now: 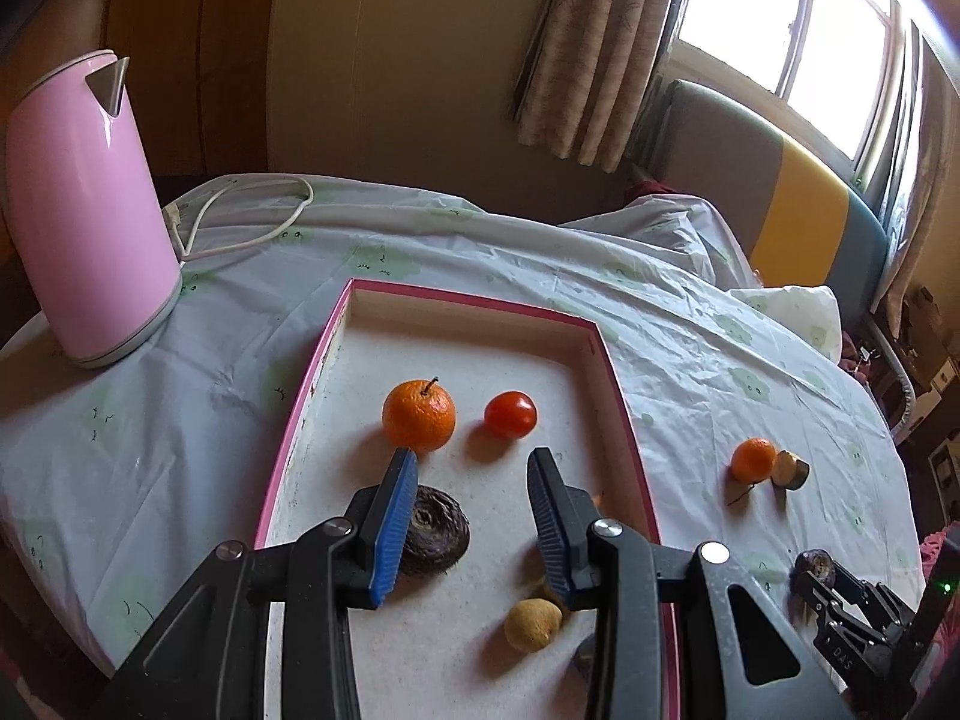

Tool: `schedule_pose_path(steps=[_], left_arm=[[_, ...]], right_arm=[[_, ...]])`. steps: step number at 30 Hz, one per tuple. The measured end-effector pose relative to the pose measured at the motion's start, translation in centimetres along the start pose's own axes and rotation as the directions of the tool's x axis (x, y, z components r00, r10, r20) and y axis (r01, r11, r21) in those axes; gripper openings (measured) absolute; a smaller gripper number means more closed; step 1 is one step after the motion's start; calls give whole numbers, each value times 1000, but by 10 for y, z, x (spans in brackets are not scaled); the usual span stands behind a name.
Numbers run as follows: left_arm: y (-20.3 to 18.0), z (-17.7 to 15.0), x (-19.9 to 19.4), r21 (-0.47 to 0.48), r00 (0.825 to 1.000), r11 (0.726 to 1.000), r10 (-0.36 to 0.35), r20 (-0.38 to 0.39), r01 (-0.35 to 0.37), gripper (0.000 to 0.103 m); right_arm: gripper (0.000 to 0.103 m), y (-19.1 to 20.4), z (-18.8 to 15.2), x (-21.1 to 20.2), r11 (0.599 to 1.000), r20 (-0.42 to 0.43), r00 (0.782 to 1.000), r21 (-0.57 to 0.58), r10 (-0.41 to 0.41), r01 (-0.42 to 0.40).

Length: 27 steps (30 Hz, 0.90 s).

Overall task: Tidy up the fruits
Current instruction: 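Carry the orange into the tray and open the left tool, then carry the dark round root into the tray and open the right tool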

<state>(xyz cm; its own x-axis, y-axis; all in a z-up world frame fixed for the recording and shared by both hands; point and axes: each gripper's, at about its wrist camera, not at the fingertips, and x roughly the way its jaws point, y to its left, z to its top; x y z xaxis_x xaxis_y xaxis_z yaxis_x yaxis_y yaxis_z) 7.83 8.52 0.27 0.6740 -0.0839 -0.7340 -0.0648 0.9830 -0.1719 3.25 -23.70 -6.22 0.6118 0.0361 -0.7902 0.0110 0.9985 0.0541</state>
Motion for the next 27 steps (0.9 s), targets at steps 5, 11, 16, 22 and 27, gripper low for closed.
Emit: schedule_pose_path(steps=[5,11,16,22,27], left_arm=[[-7,-13,-10,21,1000,1000,-22,-8,23,38],[-7,-27,-17,21,999,999,-34,-19,35,38],[-2,-36,-19,7,999,999,-44,-31,44,38],[10,-42,-19,-24,999,999,-26,-30,25,38],[26,-44,-22,-48,1000,999,-3,-23,2,38]], right_arm=[[46,1,0,0,1000,-4,1000,-4,-8,8],[46,2,2,0,1000,-13,1000,-5,-17,17],[46,3,5,-1,1000,-28,1000,9,-4,4],[46,24,10,-5,994,-38,994,12,106,-106],[46,61,27,-13,978,-26,978,-39,206,-207]])
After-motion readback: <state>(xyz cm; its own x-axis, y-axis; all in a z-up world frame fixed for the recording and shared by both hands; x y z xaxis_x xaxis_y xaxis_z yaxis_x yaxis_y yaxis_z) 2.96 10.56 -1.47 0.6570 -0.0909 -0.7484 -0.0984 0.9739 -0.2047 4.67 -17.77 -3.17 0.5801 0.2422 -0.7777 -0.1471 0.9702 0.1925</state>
